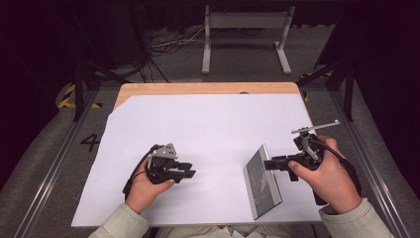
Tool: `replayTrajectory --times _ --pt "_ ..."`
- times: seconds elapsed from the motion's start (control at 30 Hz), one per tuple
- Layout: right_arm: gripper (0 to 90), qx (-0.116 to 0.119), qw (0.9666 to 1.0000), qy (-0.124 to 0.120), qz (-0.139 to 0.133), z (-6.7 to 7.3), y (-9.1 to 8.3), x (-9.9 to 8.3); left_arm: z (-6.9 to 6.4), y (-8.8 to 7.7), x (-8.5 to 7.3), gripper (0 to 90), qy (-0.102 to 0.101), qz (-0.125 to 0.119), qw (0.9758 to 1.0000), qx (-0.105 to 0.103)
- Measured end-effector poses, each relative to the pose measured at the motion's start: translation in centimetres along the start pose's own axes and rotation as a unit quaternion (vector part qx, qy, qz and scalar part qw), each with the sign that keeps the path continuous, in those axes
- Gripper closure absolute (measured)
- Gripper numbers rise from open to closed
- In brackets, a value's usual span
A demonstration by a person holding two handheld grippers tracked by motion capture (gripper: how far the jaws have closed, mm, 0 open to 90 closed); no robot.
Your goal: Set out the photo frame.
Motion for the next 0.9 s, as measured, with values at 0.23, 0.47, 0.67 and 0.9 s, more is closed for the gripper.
replayTrajectory --times 0.23,0.47,0.67,0.9 --pt "55.0 -0.008 0.9999 0.003 0.014 -0.1 0.7 -0.5 0.0 0.1 -0.1 67.5 0.002 0.004 1.0000 0.000" --pt "54.2 -0.009 0.9996 -0.002 0.026 0.0 1.2 -1.1 -0.1 0.3 -0.1 67.5 0.002 0.005 1.0000 0.000" --pt "54.2 -0.007 0.9994 -0.005 0.035 0.2 1.6 -1.6 -0.1 0.4 -0.1 67.3 0.004 0.007 1.0000 -0.003" --pt "60.2 -0.009 0.9990 -0.011 0.042 0.2 1.7 -1.8 -0.1 0.4 -0.1 67.2 0.005 0.008 1.0000 -0.001"
Point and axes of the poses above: each handheld gripper's, and its own axes: y roughly forward along the jaws, x roughly out of its top, z roughly to its left, the point moved 10 cm from there along y, roughly forward along the jaws, and after that the axes turned 10 degrees about -z, right-handed, at the moved point
